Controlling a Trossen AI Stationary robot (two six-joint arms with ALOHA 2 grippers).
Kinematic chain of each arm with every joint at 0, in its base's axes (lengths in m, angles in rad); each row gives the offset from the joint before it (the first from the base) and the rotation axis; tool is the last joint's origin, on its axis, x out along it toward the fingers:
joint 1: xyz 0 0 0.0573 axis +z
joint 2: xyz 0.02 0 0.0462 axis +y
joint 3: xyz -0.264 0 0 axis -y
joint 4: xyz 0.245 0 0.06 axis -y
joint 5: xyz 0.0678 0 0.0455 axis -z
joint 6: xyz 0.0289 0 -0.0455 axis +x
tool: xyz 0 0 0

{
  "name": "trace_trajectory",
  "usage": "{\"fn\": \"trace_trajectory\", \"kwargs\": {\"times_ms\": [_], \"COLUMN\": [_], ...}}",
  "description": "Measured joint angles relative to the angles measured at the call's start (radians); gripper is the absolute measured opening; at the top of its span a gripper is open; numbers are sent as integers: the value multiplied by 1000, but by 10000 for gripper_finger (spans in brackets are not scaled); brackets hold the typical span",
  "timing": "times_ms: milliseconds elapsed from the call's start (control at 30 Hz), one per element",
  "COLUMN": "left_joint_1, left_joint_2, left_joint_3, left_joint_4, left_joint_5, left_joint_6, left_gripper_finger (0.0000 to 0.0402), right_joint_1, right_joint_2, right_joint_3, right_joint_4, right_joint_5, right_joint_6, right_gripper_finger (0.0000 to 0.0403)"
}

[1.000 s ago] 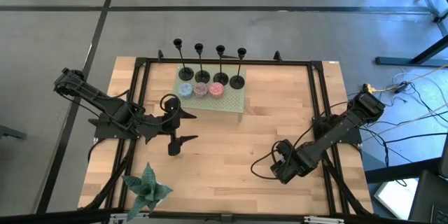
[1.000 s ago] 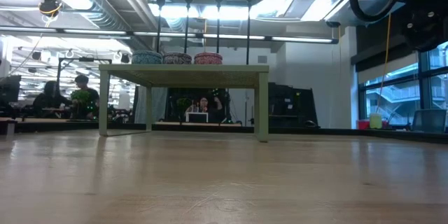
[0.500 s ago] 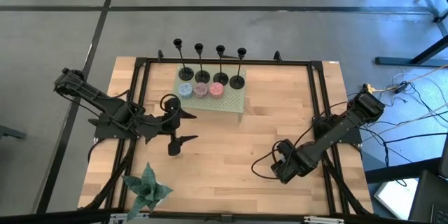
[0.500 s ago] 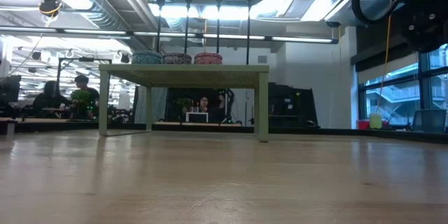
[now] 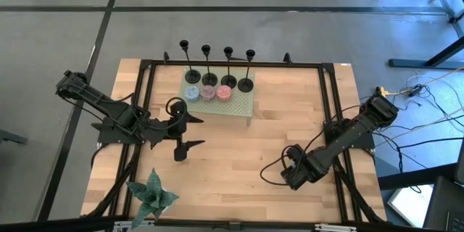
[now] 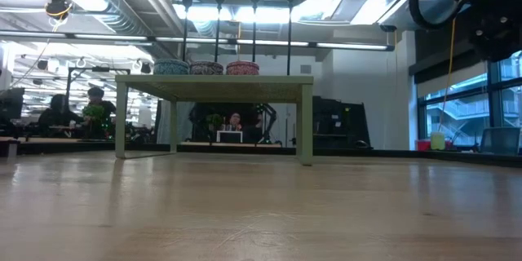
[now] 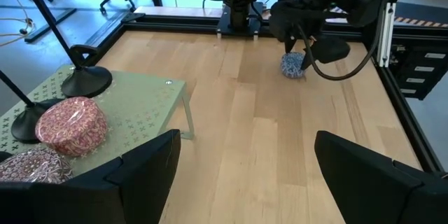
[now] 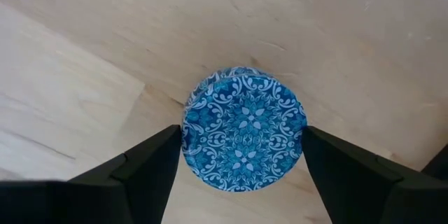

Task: Pick & Place candle stick holders
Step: Put the blue candle on the shelf aligned with the other candles

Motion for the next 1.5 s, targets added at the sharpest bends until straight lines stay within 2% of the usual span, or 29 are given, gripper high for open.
{"fn": "trace_trajectory", "kwargs": {"times_ms": [133, 267, 433, 633, 833, 1067, 1500], "left_joint_1": [0, 0, 0, 0, 0, 0, 0], "left_joint_2": [0, 0, 0, 0, 0, 0, 0], "left_joint_3": [0, 0, 0, 0, 0, 0, 0], "left_joint_4": [0, -11, -35, -35, -34, -33, -33], "left_joint_5": [0, 0, 5, 63, 79, 80, 80], "left_joint_6": [0, 0, -7, -20, -35, -37, -36], "left_gripper_finger": [327, 327, 327, 327, 327, 327, 327], "right_joint_1": [0, 0, -3, -7, -6, -3, 34], "right_joint_2": [0, 0, 0, 0, 0, 0, 5], "right_joint_3": [0, 0, 0, -1, -1, -1, 0], "right_joint_4": [0, 2, -8, -42, -35, -33, -3], "right_joint_5": [-63, -75, -73, -74, -91, 6, -43], "right_joint_6": [-27, -50, -37, 1, 8, 34, 41], "right_gripper_finger": [298, 303, 333, 362, 364, 365, 365]}}
